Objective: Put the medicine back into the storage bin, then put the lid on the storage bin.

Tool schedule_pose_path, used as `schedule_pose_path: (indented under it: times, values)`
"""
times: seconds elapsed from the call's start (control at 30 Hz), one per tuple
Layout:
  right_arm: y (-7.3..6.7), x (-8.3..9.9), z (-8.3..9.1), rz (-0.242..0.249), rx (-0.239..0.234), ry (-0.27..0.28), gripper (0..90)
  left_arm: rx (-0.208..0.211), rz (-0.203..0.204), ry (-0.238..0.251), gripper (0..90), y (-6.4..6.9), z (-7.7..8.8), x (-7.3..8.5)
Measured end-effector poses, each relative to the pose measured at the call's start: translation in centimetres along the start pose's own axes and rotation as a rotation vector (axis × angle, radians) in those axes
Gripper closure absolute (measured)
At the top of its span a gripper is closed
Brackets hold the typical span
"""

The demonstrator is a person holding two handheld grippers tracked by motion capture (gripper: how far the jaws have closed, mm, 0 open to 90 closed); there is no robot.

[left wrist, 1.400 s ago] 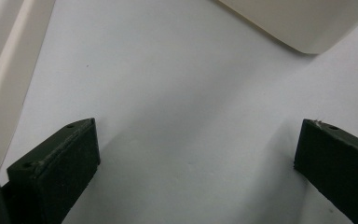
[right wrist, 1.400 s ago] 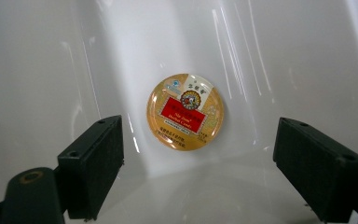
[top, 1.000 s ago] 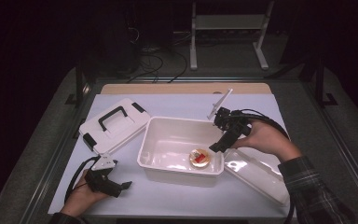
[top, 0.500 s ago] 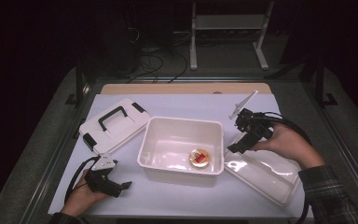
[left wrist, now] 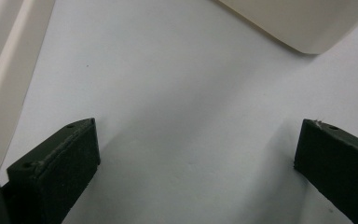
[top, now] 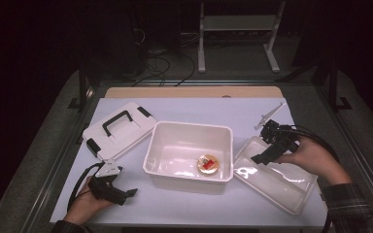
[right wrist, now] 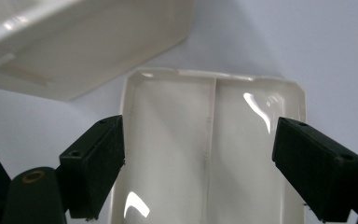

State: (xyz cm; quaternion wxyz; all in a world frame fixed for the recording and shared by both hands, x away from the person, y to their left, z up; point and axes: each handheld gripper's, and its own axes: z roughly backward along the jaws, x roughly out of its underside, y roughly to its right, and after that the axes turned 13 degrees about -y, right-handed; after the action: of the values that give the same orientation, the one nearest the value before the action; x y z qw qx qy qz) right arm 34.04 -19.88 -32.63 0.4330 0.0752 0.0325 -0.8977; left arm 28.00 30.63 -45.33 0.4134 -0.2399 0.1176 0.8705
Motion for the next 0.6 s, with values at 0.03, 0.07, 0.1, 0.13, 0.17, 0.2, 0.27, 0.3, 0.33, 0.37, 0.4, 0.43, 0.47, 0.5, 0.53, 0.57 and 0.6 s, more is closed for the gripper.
schedule_pose_path:
  times: [0.03,0.07,0.1,0.13,0.17,0.2,0.27,0.3,0.33,0.37,0.4,0.43,0.47,0.5,0.53,0.57,0.6]
  values:
    - [0.2,0.5,-0.4,-0.013,0.0,0.0,16.5,-0.001,0.0,0.001,0.0,0.0,0.0,0.0]
    - [0.3,0.8,-0.6,-0.019,0.006,-0.002,16.5,-0.001,0.0,0.0,0.0,0.0,0.0,0.0]
    - [0.4,1.1,-0.8,-0.031,0.008,-0.005,16.6,-0.001,0.001,0.0,0.0,0.0,0.0,0.0]
    - [0.4,1.1,-0.8,-0.031,0.008,-0.005,16.6,-0.001,0.001,0.0,0.0,0.0,0.0,0.0]
    - [0.5,1.4,-1.1,-0.037,0.005,-0.005,16.6,-0.002,0.0,0.001,0.0,0.0,0.0,0.0]
    - [0.7,2.0,-1.6,-0.053,0.002,-0.007,16.7,-0.002,0.002,0.002,0.0,0.0,0.0,0.0]
    - [0.9,2.4,-2.2,-0.062,0.005,-0.009,16.8,-0.002,-0.002,0.0,0.0,0.0,0.0,0.0]
    - [0.9,2.4,-2.2,-0.062,0.005,-0.009,16.8,-0.002,-0.001,0.0,0.0,0.0,0.0,0.0]
    - [1.0,2.7,-2.5,-0.072,0.006,-0.017,17.5,-0.002,-0.002,0.0,0.0,0.0,0.0,0.0]
    - [1.1,2.9,-2.8,-0.073,0.006,-0.017,20.1,-0.002,-0.001,0.0,0.0,0.0,0.0,0.0]
    - [1.1,3.1,-3.0,-0.078,0.006,-0.019,20.1,-0.002,-0.001,0.0,0.0,0.0,0.0,0.0]
    - [1.2,3.5,-3.7,-0.089,0.008,-0.017,20.6,-0.002,-0.001,0.0,0.0,0.0,0.0,0.0]
    - [1.2,3.5,-3.7,-0.089,0.008,-0.017,20.6,-0.002,-0.001,0.0,0.0,0.0,0.0,0.0]
    - [1.3,3.7,-3.8,-0.092,0.007,-0.013,20.8,-0.002,-0.001,0.0,0.0,0.0,0.0,0.0]
    - [1.3,3.9,-4.1,-0.098,0.01,-0.008,21.2,-0.002,-0.001,0.001,0.0,0.0,0.0,0.0]
    - [1.3,4.1,-4.3,-0.102,0.006,-0.001,21.6,-0.002,-0.001,0.001,0.0,0.0,0.0,0.0]
    - [1.4,4.2,-4.4,-0.105,0.003,0.002,21.6,-0.002,-0.001,0.001,0.0,0.0,0.0,0.0]
